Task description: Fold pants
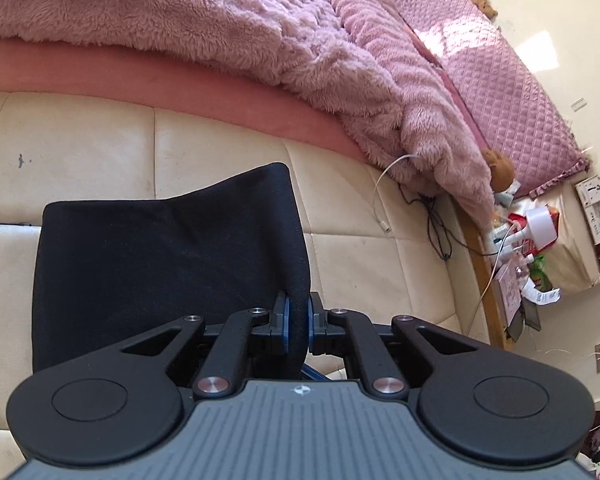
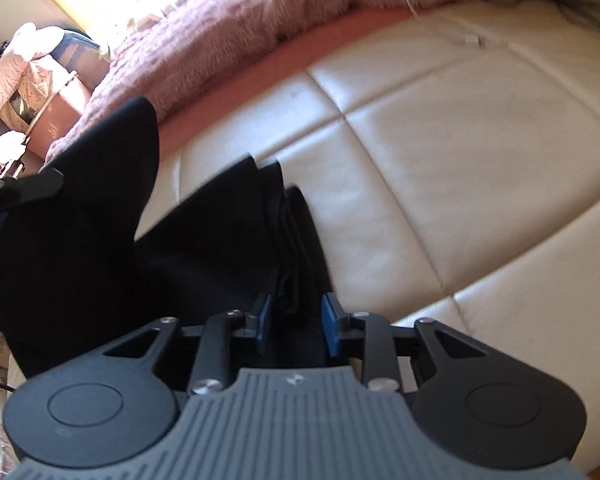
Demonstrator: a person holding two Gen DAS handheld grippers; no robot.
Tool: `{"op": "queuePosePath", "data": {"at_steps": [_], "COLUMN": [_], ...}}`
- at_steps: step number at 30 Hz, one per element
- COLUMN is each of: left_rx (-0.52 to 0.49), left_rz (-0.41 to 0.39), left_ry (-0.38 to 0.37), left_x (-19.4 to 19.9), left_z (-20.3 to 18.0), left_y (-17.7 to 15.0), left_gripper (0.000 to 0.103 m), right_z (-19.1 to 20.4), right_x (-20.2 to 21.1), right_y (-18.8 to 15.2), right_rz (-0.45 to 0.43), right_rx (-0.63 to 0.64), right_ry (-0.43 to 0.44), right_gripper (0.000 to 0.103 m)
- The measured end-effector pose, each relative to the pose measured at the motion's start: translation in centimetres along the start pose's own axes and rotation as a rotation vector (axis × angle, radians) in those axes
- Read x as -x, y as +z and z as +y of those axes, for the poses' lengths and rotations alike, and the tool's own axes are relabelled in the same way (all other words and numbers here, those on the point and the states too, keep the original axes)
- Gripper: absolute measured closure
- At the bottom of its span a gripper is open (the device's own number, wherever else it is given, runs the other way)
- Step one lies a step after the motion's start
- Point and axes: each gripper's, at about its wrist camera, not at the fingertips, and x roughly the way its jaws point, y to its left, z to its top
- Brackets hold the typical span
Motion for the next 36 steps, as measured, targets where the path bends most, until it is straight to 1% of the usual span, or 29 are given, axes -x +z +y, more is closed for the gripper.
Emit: {"op": "queuePosePath", "data": {"at_steps": [6, 10, 14, 15, 16, 17, 19, 21, 23, 25, 27, 29, 31, 32, 33, 34, 35, 36], "left_rx": [0.016, 0.056, 0.074, 0.076, 0.08, 0.092, 0.124, 0.124, 0.113, 0.094, 0.056, 0.011, -0.035, -0.052, -0.063, -0.061, -0.048, -0.029], "left_rz": [0.052, 0.101, 0.142, 0.149, 0.163, 0.178, 0.208, 0.208, 0.2, 0.177, 0.138, 0.09, 0.045, 0.026, 0.012, 0.003, -0.007, -0.012], "left_ry": [0.022, 0.024, 0.028, 0.025, 0.017, 0.002, -0.047, -0.061, -0.087, -0.104, -0.1, -0.073, -0.02, 0.012, 0.04, 0.066, 0.087, 0.098], "left_x": [-3.8, -6.8, -8.5, -8.8, -9.1, -9.3, -9.5, -9.0, -7.9, -6.4, -4.3, -2.1, 0.0, 0.9, 1.7, 2.4, 3.1, 3.7], "left_z": [-1.3, -0.7, 0.0, 0.0, 0.1, 0.2, 0.5, 0.5, 0.4, 0.4, 0.6, 1.3, 2.4, 3.0, 3.8, 4.8, 5.8, 6.9], "left_y": [-0.3, -0.6, -0.9, -1.0, -1.0, -0.9, -0.9, -0.8, -0.7, -0.7, -0.7, -1.1, -1.8, -2.2, -2.5, -3.0, -3.5, -4.0], "left_gripper": [0.095, 0.095, 0.094, 0.093, 0.09, 0.084, 0.083, 0.082, 0.076, 0.071, 0.07, 0.07, 0.069, 0.069, 0.069, 0.067, 0.067, 0.067], "right_z": [-0.3, -0.3, -0.3, -0.2, -0.2, -0.2, -0.2, -0.2, -0.2, -0.3, -0.5, -1.0, -1.6, -1.9, -2.1, -2.2, -2.3, -2.2], "right_x": [0.1, 0.0, 0.1, 0.1, 0.1, 0.1, 0.4, 1.1, 2.0, 3.2, 4.6, 5.9, 7.1, 7.6, 7.9, 8.3, 8.4, 8.3], "right_y": [-0.1, -0.1, -0.1, -0.1, -0.1, 0.0, 0.1, 0.2, 0.3, 0.2, 0.0, -0.3, -0.5, -0.6, -0.6, -0.6, -0.5, -0.3], "right_rz": [0.003, 0.004, 0.004, 0.004, 0.004, 0.004, 0.007, 0.004, -0.008, -0.021, -0.041, -0.062, -0.075, -0.081, -0.089, -0.1, -0.109, -0.108], "right_rx": [-0.005, 0.001, 0.004, 0.006, 0.006, 0.005, 0.003, 0.004, 0.015, 0.026, 0.031, 0.008, -0.032, -0.052, -0.072, -0.09, -0.106, -0.121], "right_ry": [0.013, 0.014, 0.014, 0.013, 0.012, 0.013, 0.015, 0.01, 0.001, -0.009, -0.02, -0.011, 0.019, 0.037, 0.055, 0.075, 0.098, 0.121], "right_gripper": [0.079, 0.079, 0.079, 0.079, 0.079, 0.079, 0.079, 0.079, 0.079, 0.079, 0.078, 0.078, 0.076, 0.074, 0.069, 0.065, 0.059, 0.057]}}
